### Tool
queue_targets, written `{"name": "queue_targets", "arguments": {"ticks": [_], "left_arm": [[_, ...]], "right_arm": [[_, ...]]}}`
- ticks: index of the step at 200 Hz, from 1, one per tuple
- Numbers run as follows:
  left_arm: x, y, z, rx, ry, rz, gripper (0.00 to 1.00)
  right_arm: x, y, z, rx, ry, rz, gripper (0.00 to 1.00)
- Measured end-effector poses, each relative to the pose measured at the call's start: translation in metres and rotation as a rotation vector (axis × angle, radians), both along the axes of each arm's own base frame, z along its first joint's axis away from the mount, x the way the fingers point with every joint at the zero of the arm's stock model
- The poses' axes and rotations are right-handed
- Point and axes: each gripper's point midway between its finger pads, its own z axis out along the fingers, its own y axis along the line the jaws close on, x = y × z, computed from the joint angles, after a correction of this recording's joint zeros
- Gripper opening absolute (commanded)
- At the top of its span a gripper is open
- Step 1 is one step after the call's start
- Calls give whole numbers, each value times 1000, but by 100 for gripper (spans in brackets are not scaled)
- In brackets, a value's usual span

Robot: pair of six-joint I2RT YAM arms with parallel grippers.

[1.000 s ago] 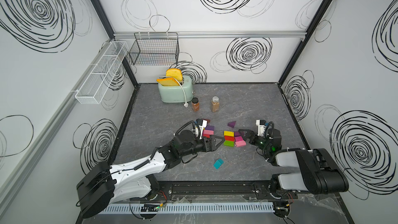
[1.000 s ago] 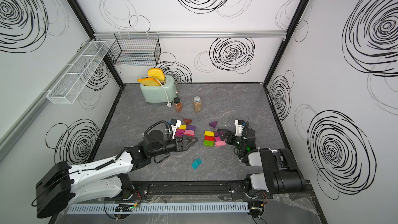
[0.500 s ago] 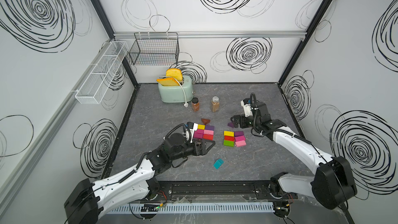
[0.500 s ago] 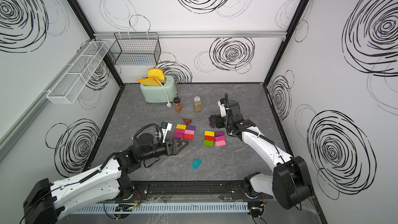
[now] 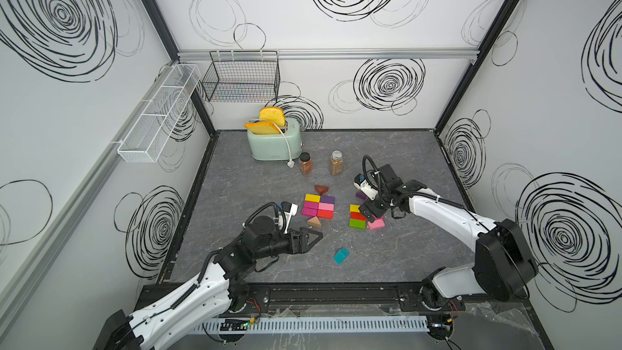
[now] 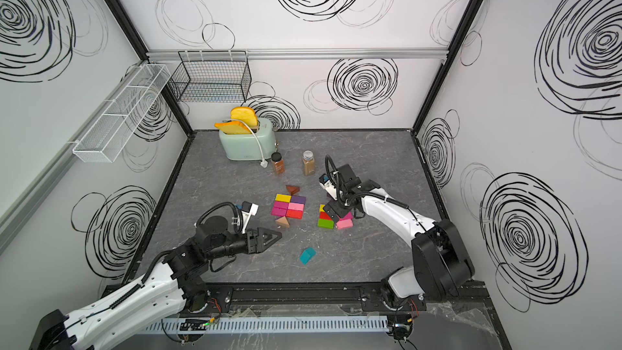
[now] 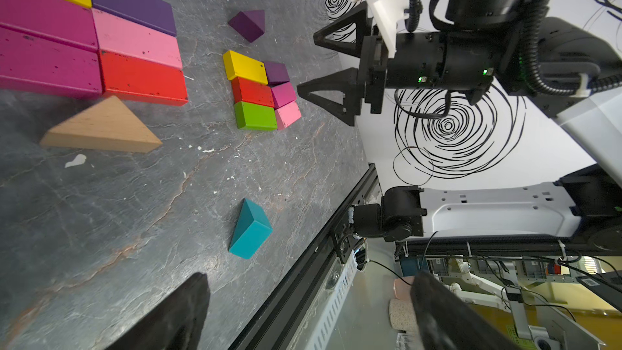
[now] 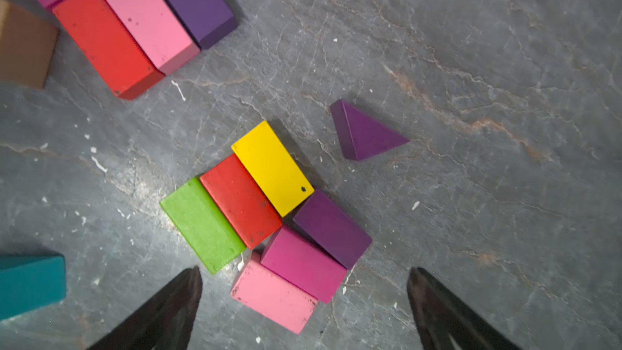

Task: Assemble a piece of candy with building blocks
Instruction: Assemble the building blocks at the center of the board.

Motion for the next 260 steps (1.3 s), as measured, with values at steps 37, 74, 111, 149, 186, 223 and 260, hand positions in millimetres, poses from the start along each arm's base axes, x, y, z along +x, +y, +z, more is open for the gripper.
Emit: {"name": "queue_targets", "arguments": {"ticks": [37,74,111,149,186,223,260], "left_arm": [[1,-4,-15,31,51,-18,98],[4,-9,-18,34,63,-30,98],[8,-13,-11,16,45,-29,98],[10,-15,-8,1,47,-23,98],[10,-15,-6,-7,47,-20,98],[13,-13,-3,-16,41,-7,98],[18,-10,1,-30,34,5,98]], "right_arm": [[-16,-10,-4,-47,9,60,99],[-28,-14,-13,-78,14,107,99],[-36,-16,-23,-119,26,146,99],[-36,-18,-36,-174,50,160,99],[-35,-25,-50,-245,75,161,99],[-32,-33,-57,-288,56,144,99],[-26,-41,-60,-322,19,112,99]]}}
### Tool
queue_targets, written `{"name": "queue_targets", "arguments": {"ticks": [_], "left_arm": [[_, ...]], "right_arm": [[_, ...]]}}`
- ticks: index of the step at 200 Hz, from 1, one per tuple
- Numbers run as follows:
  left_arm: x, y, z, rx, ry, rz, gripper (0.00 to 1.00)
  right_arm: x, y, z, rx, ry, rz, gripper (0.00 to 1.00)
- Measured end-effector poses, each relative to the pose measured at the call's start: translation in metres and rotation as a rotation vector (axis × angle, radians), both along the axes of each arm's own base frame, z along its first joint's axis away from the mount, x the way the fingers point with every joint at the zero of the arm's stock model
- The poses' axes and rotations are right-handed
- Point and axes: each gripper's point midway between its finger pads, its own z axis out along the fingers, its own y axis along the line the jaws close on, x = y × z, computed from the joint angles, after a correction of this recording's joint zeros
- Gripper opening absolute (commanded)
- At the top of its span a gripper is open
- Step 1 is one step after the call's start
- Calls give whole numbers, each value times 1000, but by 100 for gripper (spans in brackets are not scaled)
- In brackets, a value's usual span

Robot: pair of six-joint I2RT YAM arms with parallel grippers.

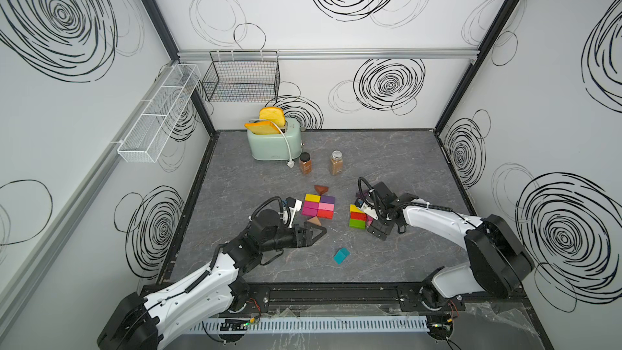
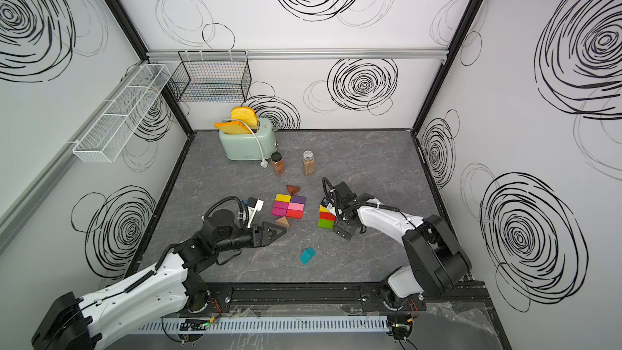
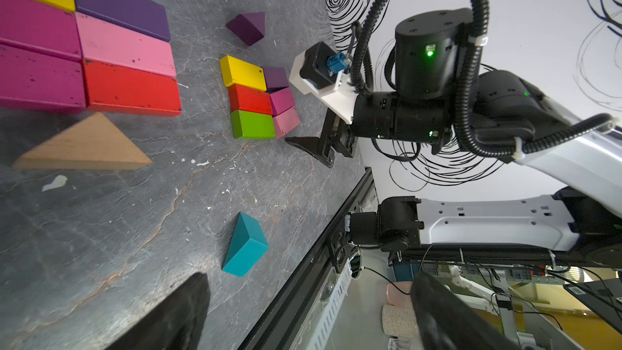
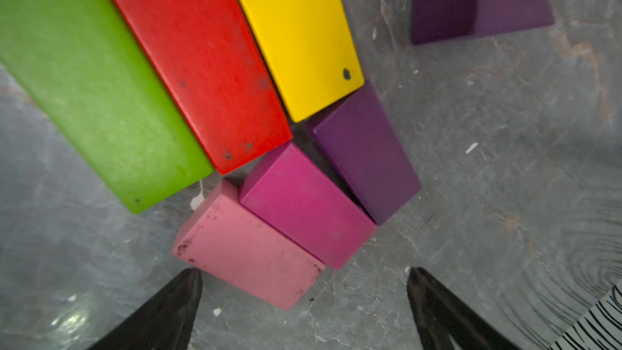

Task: Assemble a piece of candy with building blocks
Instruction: Assemble the building blocks at the center of the board.

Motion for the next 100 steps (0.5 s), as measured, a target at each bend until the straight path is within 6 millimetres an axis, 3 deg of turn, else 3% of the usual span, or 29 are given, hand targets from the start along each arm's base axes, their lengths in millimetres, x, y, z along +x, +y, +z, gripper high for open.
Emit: {"name": "queue_targets", "arguments": {"ticks": [100], "left_arm": [[3,3,5,-19,-6,10,98]], "right_arm": [[13,1,1,16,-69,-29,99]]}}
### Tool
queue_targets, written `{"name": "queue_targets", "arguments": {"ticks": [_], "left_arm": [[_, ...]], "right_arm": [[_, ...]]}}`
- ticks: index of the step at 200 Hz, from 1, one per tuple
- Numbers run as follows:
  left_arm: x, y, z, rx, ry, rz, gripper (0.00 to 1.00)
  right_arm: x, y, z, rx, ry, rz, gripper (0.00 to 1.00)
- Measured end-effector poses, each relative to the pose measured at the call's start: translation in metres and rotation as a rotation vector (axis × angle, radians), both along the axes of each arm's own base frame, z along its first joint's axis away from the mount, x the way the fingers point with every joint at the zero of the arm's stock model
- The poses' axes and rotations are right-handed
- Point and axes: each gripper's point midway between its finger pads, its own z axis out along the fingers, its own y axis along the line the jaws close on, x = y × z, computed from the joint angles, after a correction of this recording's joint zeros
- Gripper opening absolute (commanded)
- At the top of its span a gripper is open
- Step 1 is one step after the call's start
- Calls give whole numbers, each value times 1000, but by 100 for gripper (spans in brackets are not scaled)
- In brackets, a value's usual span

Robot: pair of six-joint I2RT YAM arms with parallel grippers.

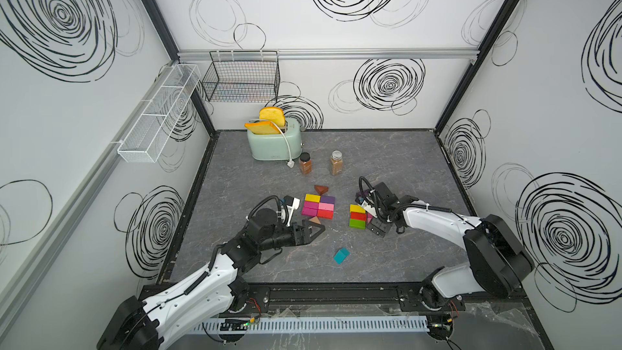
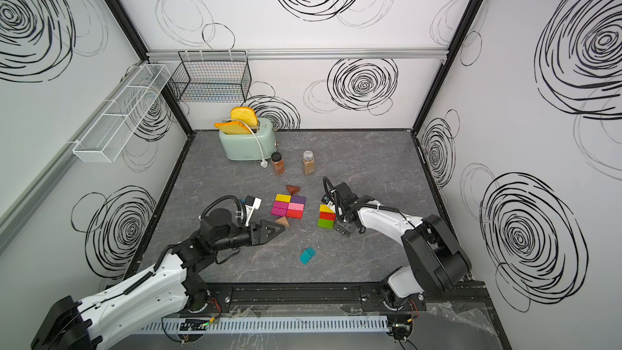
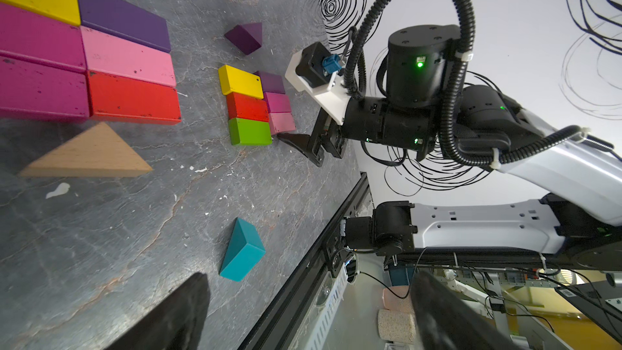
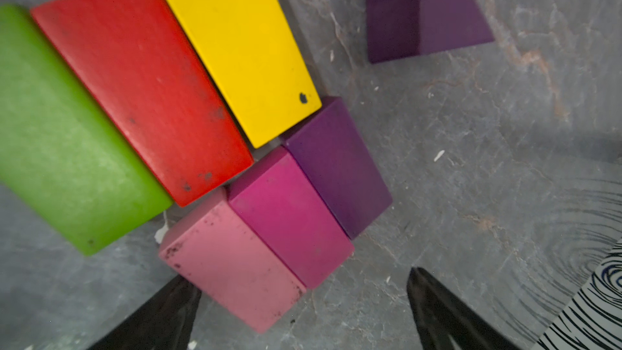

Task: Assemble a piece of candy with building blocks
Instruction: Assemble the building blocks at the center of the board.

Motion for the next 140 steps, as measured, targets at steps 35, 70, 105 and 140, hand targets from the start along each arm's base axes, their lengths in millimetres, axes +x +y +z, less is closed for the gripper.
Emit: {"name": "queue_targets", "arguments": {"ticks": [35,70,105,140], "left_arm": [[0,0,1,-1,-2,1,98],[3,-1,-3,15,-4,20,98],[7,-22,-14,69,-8,71,98],[25,-56,-21,64,-31,200,98]], "right_arm": [[1,3,11,27,-28,-2,99],[4,17,66,198,-172,-19,99],[12,23,145,463,-390,-140,99],[14,20,177,663,-460,-285,99]]}}
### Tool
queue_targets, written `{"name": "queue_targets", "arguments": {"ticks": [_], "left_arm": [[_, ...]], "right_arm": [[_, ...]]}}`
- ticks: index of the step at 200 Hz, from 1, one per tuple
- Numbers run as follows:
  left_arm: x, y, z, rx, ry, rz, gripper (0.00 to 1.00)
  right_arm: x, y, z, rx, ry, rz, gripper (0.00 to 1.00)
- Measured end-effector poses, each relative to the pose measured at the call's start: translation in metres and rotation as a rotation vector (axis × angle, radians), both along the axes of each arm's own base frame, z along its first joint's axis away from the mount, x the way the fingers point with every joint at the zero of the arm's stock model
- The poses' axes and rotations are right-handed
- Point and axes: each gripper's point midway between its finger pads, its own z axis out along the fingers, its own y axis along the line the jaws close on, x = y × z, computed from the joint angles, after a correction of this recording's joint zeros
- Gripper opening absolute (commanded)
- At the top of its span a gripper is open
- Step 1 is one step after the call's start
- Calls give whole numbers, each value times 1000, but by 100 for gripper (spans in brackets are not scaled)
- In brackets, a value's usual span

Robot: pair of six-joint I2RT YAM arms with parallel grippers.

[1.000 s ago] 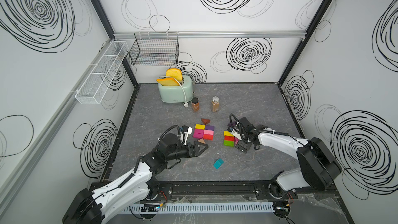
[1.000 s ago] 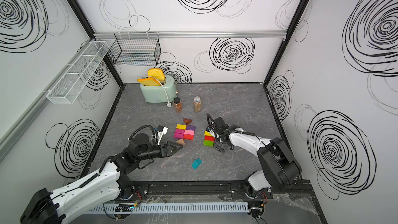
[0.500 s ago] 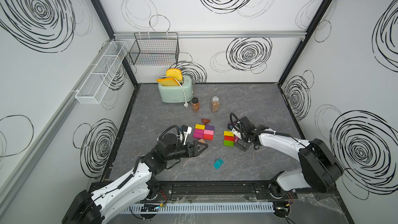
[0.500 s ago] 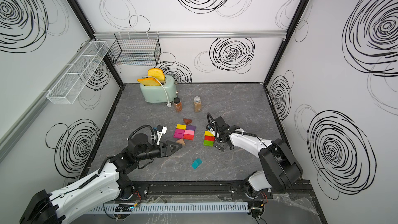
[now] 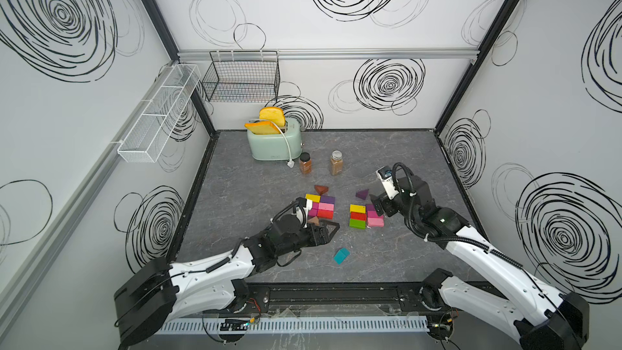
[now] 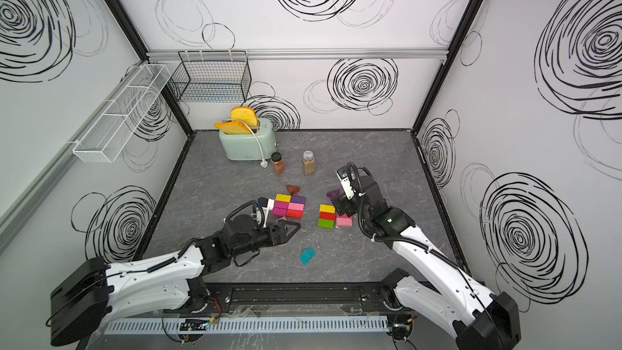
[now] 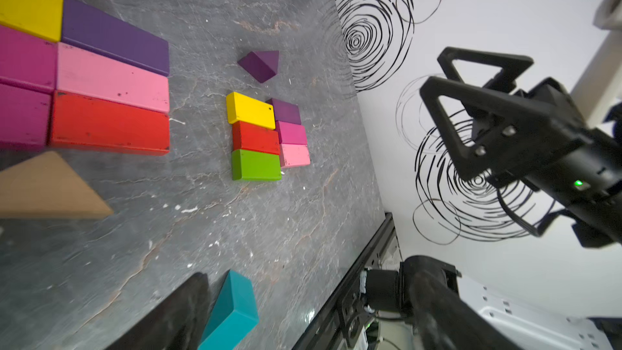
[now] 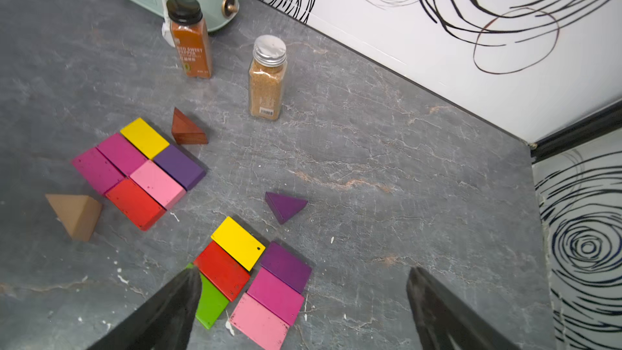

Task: Assemble a piece of candy with building blocks
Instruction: Assemble the building blocks at the center of the board.

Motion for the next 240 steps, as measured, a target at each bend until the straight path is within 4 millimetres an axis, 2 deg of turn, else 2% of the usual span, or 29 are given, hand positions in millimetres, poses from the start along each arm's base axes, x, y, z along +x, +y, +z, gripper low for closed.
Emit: {"name": "queue_targets", "arguments": {"ticks": [32,55,73,89,114,157,240], "left_arm": [[27,-27,-23,-34,-8,142,98],[43,-44,-36,-57,-7,213,98],[52,-60,-34,-86,-16,249,98],[57,-73,-25,-119,-25,280,98],[64,-86,-15,-164,-26,331,98],[80,-87,-34,-145,-17,434,98],[106,-80,-75,-101,17,560,98]], "right_arm": [[-14,-7,-16,146,40,-38,99],[-23,-24,-22,261,41,-86,99],[-22,-33,-16,319,28,-116,99],[-19,-37,-8,359,12,-125,99],[-18,-42,-1,406,-2,-141,99],[-22,-51,19,480,-59,-165,99],[-29,-54,33,515,-107,-162,99]]}}
